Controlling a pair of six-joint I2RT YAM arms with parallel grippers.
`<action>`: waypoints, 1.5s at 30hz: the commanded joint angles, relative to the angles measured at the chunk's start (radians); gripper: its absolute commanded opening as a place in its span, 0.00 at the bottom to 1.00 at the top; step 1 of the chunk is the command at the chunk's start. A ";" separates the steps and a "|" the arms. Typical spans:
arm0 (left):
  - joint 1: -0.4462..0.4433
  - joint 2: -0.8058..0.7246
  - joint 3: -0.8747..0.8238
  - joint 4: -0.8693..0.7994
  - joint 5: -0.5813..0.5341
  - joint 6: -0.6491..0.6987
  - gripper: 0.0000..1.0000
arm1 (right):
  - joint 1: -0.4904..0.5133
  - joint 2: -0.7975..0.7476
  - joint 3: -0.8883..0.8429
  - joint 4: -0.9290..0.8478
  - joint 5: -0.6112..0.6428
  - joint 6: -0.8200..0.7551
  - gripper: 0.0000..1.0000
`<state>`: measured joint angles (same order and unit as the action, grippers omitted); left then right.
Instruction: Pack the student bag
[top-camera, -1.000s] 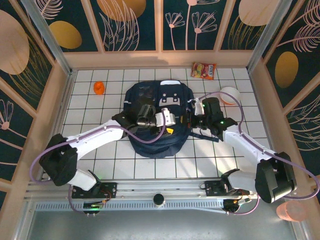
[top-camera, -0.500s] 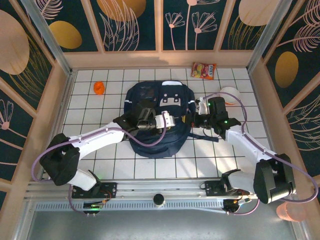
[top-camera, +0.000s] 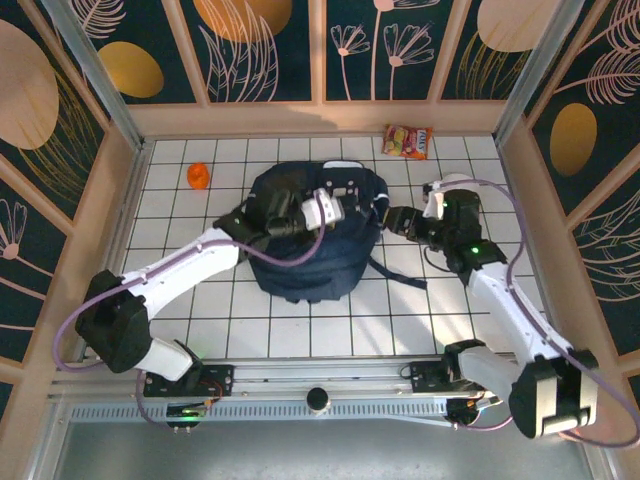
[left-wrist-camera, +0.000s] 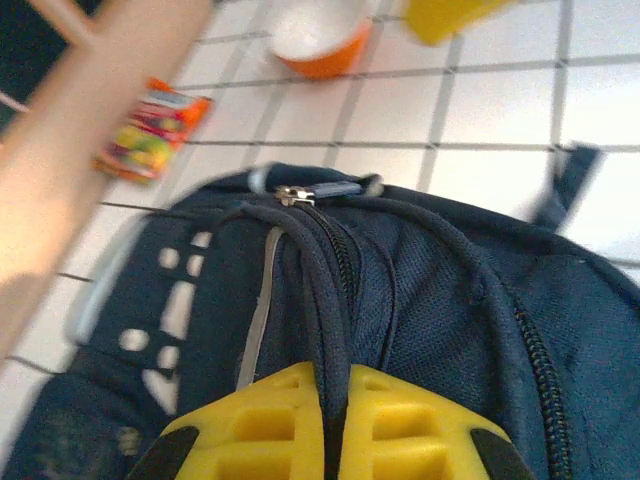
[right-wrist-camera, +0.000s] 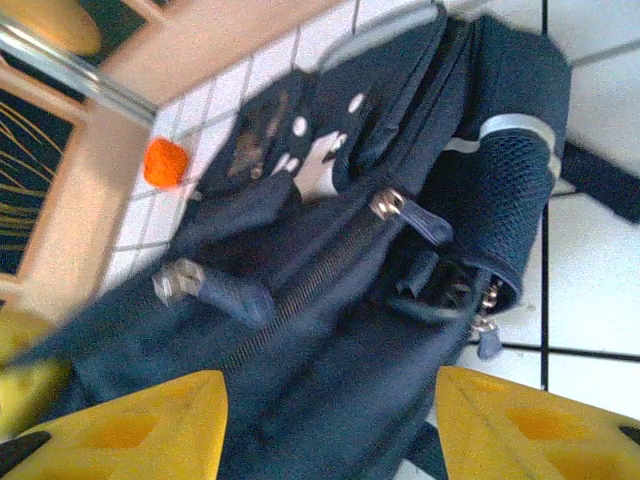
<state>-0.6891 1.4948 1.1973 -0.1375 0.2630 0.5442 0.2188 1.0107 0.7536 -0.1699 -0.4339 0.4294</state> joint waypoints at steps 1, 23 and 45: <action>0.046 0.010 0.218 0.051 -0.084 0.005 0.00 | -0.031 -0.044 0.034 -0.046 0.016 0.018 0.58; 0.035 -0.139 -0.164 0.094 0.080 -0.292 0.84 | -0.058 0.015 0.051 -0.108 0.031 0.084 0.70; 0.289 0.103 -0.468 0.200 -0.064 -1.058 0.71 | 0.165 0.502 -0.096 0.155 0.191 0.185 0.36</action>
<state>-0.4004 1.5890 0.7883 0.0059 0.2337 -0.4168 0.3893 1.4815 0.7269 -0.0681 -0.3054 0.5850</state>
